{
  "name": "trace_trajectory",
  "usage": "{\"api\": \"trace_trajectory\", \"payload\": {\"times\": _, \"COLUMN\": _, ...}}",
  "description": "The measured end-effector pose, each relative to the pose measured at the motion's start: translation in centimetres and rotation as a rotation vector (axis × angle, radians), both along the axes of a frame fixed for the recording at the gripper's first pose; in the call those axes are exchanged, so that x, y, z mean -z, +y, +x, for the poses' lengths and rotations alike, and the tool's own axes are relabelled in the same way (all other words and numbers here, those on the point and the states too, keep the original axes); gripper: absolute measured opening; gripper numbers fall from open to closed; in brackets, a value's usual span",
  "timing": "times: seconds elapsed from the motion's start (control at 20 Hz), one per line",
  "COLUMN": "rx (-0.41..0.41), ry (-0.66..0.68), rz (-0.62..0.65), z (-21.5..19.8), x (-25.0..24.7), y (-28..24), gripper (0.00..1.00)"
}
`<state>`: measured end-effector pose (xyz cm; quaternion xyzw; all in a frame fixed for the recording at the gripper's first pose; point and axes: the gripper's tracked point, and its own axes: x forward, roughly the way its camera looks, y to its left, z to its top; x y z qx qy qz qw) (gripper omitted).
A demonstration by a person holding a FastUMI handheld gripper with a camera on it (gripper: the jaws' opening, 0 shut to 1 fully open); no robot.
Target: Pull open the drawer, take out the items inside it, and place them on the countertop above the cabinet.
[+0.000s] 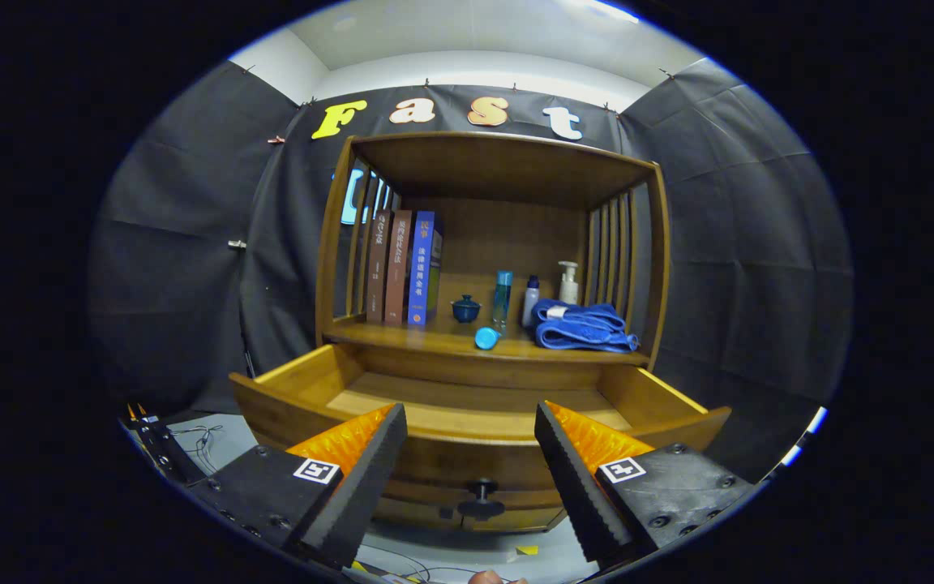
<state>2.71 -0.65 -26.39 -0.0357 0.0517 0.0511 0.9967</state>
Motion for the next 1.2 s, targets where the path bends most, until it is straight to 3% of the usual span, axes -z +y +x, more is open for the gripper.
{"api": "trace_trajectory", "payload": {"times": 0.6, "rx": 0.054, "ry": 0.088, "rz": 0.029, "z": 2.2, "x": 5.9, "y": -1.8, "gripper": 1.00}}
{"api": "trace_trajectory", "payload": {"times": 1.2, "rx": 0.033, "ry": 0.009, "rz": -0.012, "z": 4.2, "x": 2.9, "y": -1.3, "gripper": 1.00}}
